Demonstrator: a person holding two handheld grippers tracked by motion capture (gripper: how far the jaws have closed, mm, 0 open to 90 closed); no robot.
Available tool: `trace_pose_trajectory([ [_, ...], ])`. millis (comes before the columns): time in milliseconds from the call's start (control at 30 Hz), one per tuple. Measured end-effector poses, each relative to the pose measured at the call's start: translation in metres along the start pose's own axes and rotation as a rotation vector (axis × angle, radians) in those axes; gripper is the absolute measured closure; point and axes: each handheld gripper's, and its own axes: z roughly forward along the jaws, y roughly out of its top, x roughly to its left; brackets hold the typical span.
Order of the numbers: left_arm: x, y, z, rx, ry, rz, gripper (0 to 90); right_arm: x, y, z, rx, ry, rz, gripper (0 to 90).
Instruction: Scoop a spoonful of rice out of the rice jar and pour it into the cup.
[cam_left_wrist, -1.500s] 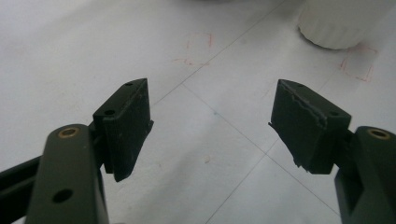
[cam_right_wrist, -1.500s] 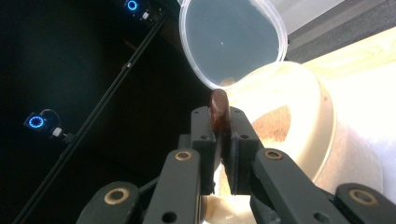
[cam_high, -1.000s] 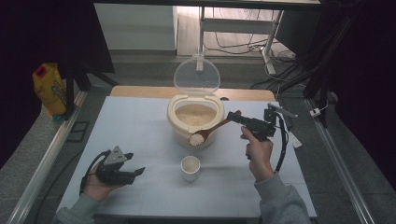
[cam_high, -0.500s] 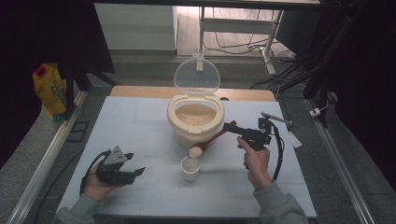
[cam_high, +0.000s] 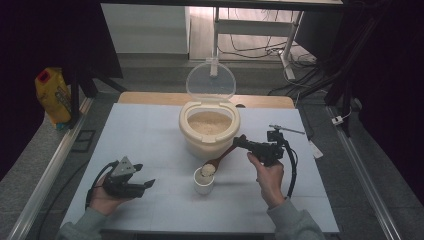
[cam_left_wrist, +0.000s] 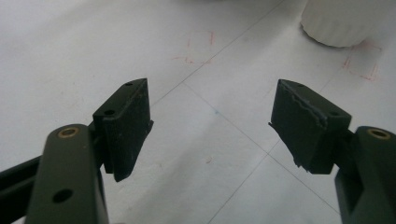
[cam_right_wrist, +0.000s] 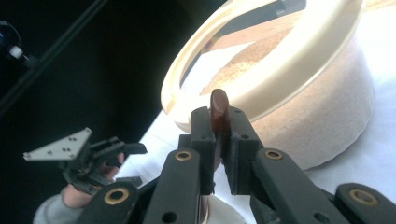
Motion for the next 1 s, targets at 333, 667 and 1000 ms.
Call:
trace_pose_trajectory([
  [333, 0.000, 0.000, 0.000, 0.001, 0.002, 0.000, 28.1, 0.007, -0.003, 0.004, 0.003, 0.014, -0.064, 83.3],
  [667, 0.000, 0.000, 0.000, 0.004, 0.002, 0.000, 28.1, 0.010, -0.004, 0.002, -0.007, 0.026, -0.122, 83.3],
  [1000, 0.000, 0.000, 0.001, 0.005, 0.000, 0.001, 28.1, 0.015, -0.002, -0.001, -0.015, 0.039, -0.178, 83.3],
])
